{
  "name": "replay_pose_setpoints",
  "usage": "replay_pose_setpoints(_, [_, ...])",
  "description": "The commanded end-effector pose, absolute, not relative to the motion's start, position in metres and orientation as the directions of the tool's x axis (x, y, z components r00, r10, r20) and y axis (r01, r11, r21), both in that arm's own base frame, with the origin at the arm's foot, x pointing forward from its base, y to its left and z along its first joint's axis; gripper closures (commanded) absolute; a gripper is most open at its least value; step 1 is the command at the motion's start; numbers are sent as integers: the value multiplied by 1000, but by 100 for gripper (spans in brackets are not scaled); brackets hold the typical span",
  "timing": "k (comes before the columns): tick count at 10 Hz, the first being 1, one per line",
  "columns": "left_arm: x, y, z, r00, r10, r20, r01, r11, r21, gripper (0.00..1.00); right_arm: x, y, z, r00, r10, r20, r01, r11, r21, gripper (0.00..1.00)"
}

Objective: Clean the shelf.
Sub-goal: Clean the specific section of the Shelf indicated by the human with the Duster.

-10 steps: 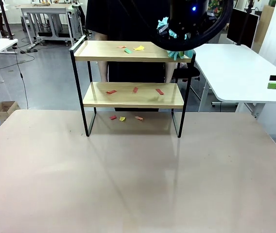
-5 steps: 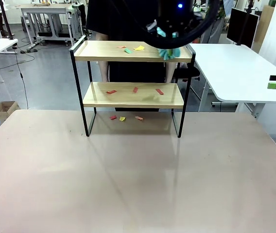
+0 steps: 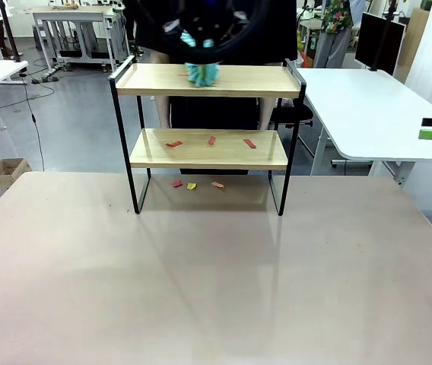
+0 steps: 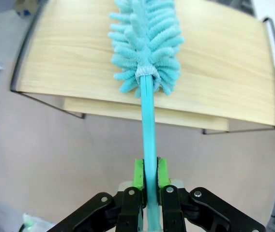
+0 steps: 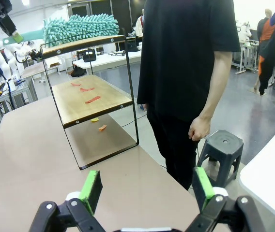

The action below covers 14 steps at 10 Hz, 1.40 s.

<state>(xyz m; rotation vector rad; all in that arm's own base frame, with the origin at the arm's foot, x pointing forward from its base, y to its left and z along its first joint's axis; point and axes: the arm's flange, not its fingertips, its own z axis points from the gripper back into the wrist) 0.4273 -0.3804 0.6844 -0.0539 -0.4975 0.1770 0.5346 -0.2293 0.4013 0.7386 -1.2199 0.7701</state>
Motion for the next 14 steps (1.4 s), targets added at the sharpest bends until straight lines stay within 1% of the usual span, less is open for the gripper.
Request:
replay_pose_setpoints(1, [424, -334, 673, 873, 157, 462, -161, 986, -32, 87, 535, -227, 404, 163, 117, 980, -836, 544, 74, 0])
replay_pose_setpoints(3, [424, -296, 670, 868, 127, 481, -169, 985, 45, 87, 535, -227, 404, 163, 117, 980, -836, 544, 74, 0])
replay_pose_setpoints(6, [422, -242, 691, 852, 65, 519, -166, 975, 150, 87, 535, -227, 404, 163, 117, 980, -836, 544, 74, 0])
replay_pose_setpoints(8, [415, -238, 711, 826, 35, 563, -142, 979, 148, 87, 535, -227, 404, 163, 117, 980, -836, 544, 74, 0])
replay_pose_setpoints(9, [411, -244, 721, 806, 32, 591, -111, 989, 97, 87, 535, -227, 404, 163, 117, 980, -836, 544, 74, 0])
replay_pose_setpoints(10, [421, -247, 708, 852, 47, 521, -133, 983, 128, 87, 535, -227, 404, 163, 117, 980, -836, 544, 74, 0])
replay_pose_setpoints(14, [421, -247, 708, 852, 47, 521, -133, 983, 128, 87, 535, -227, 404, 163, 117, 980, -836, 544, 74, 0])
